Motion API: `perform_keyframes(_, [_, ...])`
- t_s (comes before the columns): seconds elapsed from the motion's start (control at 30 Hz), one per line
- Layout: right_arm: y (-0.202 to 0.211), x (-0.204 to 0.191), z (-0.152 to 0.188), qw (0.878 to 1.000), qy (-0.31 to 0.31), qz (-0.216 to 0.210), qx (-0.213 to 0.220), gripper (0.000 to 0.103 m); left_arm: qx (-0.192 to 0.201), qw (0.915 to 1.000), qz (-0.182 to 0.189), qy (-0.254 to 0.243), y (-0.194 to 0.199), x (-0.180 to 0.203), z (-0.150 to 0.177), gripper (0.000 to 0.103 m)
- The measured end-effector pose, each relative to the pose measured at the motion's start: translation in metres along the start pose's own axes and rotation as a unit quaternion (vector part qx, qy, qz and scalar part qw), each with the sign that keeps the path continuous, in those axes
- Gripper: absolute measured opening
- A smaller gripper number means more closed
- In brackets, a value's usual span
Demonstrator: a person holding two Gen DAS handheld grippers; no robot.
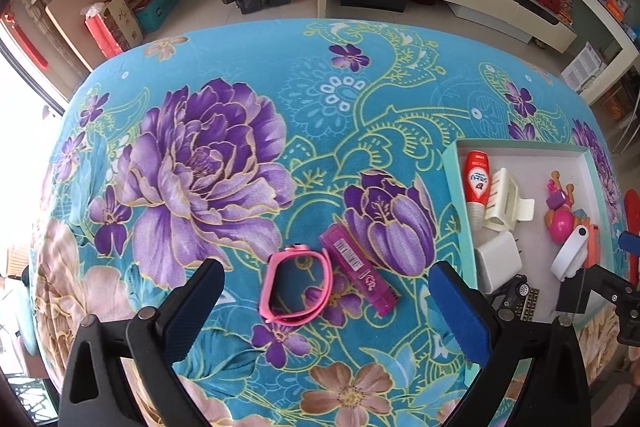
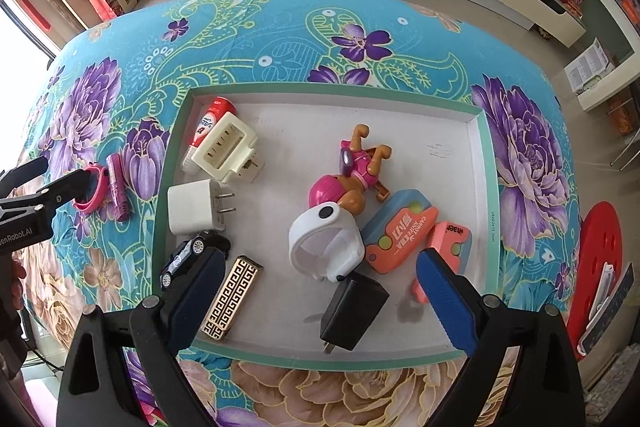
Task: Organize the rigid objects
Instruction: 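Withdraw both open tools from the tray toward the pink band and purple stick, then grasp the pink watch band with the left tool while the right tool grasps the purple stick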
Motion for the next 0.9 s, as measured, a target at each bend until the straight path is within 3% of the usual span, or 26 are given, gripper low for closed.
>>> perform_keyframes(0.13, [0.004,-0.019,-0.009,1.000,0.015,-0.006,0.013,0.096,0.006,0.9997,-0.022,0.005,0.003,-0.028,-0.003,0.103])
perform_keyframes(0.53, [-0.002,-0.114,-0.041,0.996,0.050,-0.061,0.035,0.096,-0.005,0.9977,-0.038,0.056,-0.008,-0.088,0.017,0.103])
perform_keyframes(0.73, [-0.015,-0.152,-0.041,0.994,0.073,-0.074,0.032,0.096,-0.010,0.9968,-0.026,0.076,-0.017,-0.098,0.026,0.103])
perform_keyframes(0.9, [-0.022,-0.162,-0.048,0.994,0.073,-0.071,0.035,0.096,-0.015,0.9971,-0.008,0.075,-0.027,-0.091,0.036,0.103])
Point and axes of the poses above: each gripper's, at about its wrist camera, not at the fingertips, and y roughly against the way its jaws point, x to its right, z to its underside, the point moved 10 cm from there along -y, roughly the way its jaws point, and after that the axes turned 14 degrees about x, right-handed, at the moved point
